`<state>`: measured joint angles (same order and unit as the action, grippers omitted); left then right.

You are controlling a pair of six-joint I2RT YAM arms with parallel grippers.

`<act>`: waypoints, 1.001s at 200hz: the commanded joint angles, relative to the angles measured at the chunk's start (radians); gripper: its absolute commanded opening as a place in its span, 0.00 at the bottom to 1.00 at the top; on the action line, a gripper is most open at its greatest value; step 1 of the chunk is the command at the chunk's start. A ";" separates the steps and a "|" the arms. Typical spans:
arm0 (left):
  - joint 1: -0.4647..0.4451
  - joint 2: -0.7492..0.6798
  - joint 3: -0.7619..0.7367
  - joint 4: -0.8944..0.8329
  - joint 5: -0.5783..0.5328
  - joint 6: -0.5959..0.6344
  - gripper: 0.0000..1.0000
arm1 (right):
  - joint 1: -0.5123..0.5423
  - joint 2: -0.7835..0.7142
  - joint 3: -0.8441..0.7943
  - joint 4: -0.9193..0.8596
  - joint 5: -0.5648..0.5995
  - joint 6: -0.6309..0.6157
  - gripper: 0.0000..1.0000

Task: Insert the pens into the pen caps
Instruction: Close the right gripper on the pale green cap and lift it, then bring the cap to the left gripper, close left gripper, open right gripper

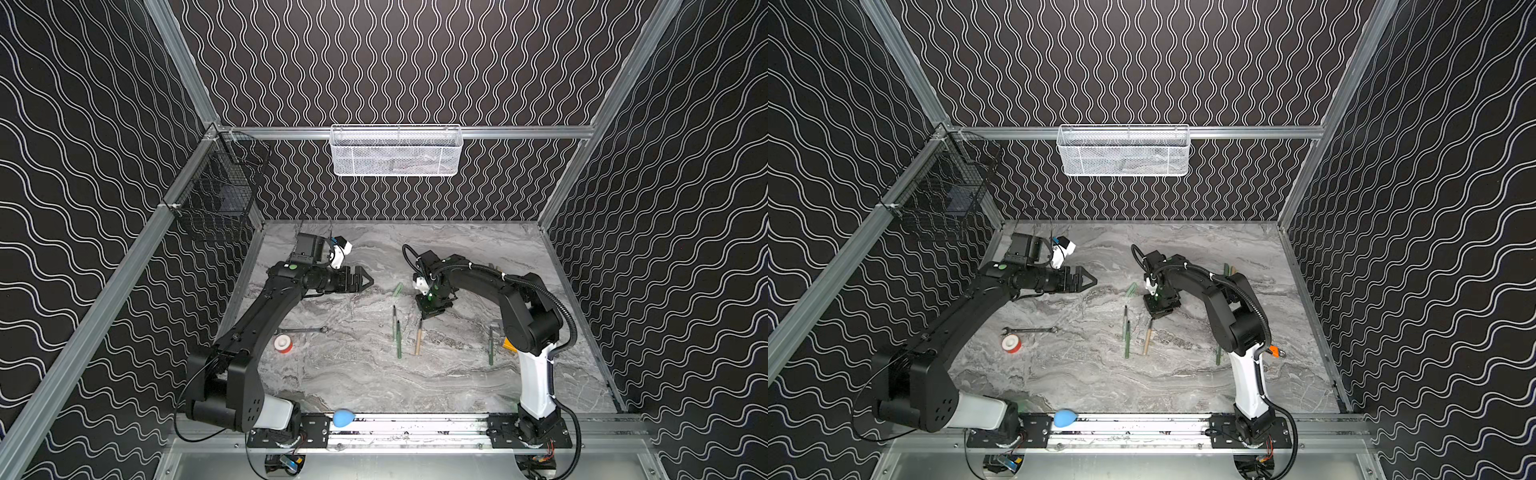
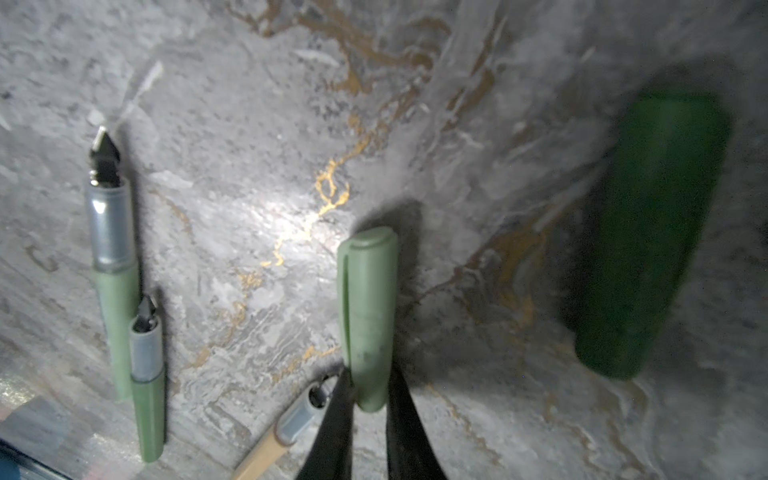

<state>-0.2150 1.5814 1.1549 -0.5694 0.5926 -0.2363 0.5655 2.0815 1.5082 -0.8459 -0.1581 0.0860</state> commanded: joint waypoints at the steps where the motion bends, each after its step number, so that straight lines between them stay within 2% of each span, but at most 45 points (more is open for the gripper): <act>1: 0.000 -0.005 0.001 0.036 0.026 -0.008 0.99 | 0.001 -0.017 0.012 -0.005 0.025 -0.003 0.14; 33: 0.000 -0.008 -0.003 0.050 0.049 -0.017 0.99 | 0.001 -0.058 0.006 0.019 0.014 -0.011 0.14; 59: -0.002 -0.009 -0.021 0.093 0.108 -0.040 0.99 | 0.002 -0.091 0.000 0.036 -0.012 -0.023 0.13; 113: -0.064 -0.006 -0.031 0.208 0.169 -0.087 0.97 | 0.034 -0.233 0.004 0.120 -0.207 -0.049 0.13; 136: -0.089 0.012 -0.024 0.253 0.178 -0.126 0.93 | 0.052 -0.289 0.002 0.169 -0.277 -0.036 0.13; 200: -0.103 0.030 -0.048 0.433 0.258 -0.239 0.79 | 0.074 -0.410 -0.048 0.304 -0.378 0.037 0.13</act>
<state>-0.3111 1.5978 1.1049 -0.2550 0.7914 -0.4252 0.6357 1.7008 1.4734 -0.6220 -0.4725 0.0837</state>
